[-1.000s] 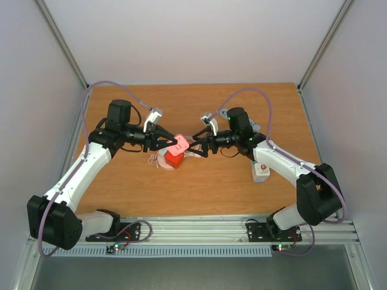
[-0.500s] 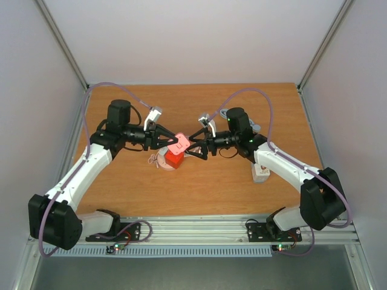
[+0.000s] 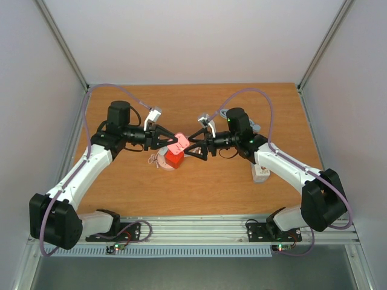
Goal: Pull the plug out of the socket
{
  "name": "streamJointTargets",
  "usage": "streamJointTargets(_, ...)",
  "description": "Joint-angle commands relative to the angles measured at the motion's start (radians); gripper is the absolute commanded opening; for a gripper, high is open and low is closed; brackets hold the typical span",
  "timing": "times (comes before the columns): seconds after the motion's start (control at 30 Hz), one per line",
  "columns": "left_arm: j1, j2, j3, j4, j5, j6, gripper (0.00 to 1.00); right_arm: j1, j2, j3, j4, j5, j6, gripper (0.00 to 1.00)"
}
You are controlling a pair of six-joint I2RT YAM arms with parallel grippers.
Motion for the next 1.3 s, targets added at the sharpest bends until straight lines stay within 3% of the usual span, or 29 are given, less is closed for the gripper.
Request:
streamJointTargets(0.0,-0.007,-0.003,-0.012,0.042,0.026,-0.008,0.01,0.007,-0.014,0.026,0.041,0.074,0.041,0.97)
streamJointTargets(0.67,-0.064,0.012,0.035,-0.089,0.016,0.112,0.01,0.007,0.041,0.058,0.058,0.274,0.071,0.96)
streamJointTargets(0.97,-0.040,0.019,0.050,-0.094,-0.111,0.114,0.01,0.007,0.025,0.080,-0.004,0.080,0.006,0.98)
streamJointTargets(1.27,0.045,0.058,0.090,-0.133,-0.355,0.136,0.01,0.007,-0.004,0.104,-0.099,-0.030,-0.060,0.99)
